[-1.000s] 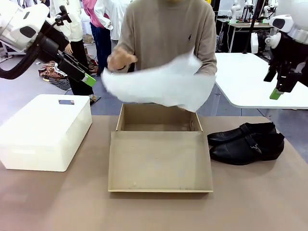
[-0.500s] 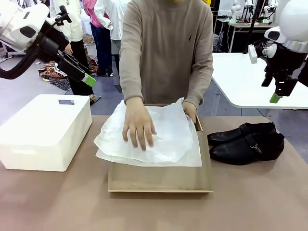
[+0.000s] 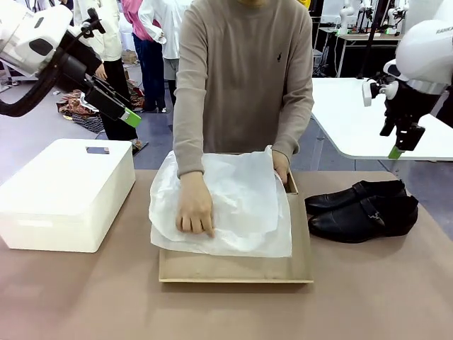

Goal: Pack the shoes into the box.
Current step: Place one shoe of the Shoes into the Shoes Box.

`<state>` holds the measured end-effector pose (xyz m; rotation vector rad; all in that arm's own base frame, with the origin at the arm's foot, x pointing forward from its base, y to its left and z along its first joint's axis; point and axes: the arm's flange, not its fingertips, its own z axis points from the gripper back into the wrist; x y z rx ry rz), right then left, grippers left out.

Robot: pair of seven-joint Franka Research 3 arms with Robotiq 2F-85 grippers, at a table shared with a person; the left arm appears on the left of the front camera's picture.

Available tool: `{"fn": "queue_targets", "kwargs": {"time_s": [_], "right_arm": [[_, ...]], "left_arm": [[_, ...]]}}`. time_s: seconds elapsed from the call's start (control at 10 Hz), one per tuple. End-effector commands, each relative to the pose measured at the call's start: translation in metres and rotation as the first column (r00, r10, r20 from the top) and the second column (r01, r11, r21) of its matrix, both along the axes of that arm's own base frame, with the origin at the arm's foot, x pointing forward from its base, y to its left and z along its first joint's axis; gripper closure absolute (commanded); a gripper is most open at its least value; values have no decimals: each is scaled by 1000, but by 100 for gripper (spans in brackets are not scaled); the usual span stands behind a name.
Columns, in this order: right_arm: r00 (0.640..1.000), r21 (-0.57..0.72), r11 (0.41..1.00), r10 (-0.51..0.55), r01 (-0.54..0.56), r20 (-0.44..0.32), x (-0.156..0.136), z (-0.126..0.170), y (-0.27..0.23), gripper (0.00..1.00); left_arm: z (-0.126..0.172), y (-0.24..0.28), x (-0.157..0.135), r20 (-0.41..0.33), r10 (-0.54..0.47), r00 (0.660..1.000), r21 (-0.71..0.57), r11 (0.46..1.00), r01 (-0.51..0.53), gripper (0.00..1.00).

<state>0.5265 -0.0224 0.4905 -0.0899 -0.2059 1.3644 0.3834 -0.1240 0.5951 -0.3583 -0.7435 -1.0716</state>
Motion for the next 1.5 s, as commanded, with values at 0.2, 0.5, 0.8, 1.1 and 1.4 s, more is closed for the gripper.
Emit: {"fn": "queue_targets", "kwargs": {"time_s": [0.2, 0.5, 0.8, 1.1, 1.4], "right_arm": [[1000, 40, 999, 0, 0, -6, 16, -7, -3, 0], [1000, 19, 1000, -12, 12, -17, 8, -14, -1, 0], [1000, 20, 1000, -13, 14, -19, 11, -15, 1, 0], [999, -44, 999, 5, -3, 39, 24, -33, -5, 0], [999, -71, 997, 21, -19, 28, 37, -55, -20, 0]], "left_arm": [[-1, 1, 1, -4, -11, 1000, -17, 1000, 11, 0], [-1, 1, 1, -4, -11, 1000, -17, 1000, 11, 0], [-1, 1, 1, -4, -11, 1000, -17, 1000, 11, 0], [-1, 1, 1, -4, -11, 1000, -17, 1000, 11, 0], [-1, 1, 1, -4, -11, 1000, -17, 1000, 11, 0]]}}
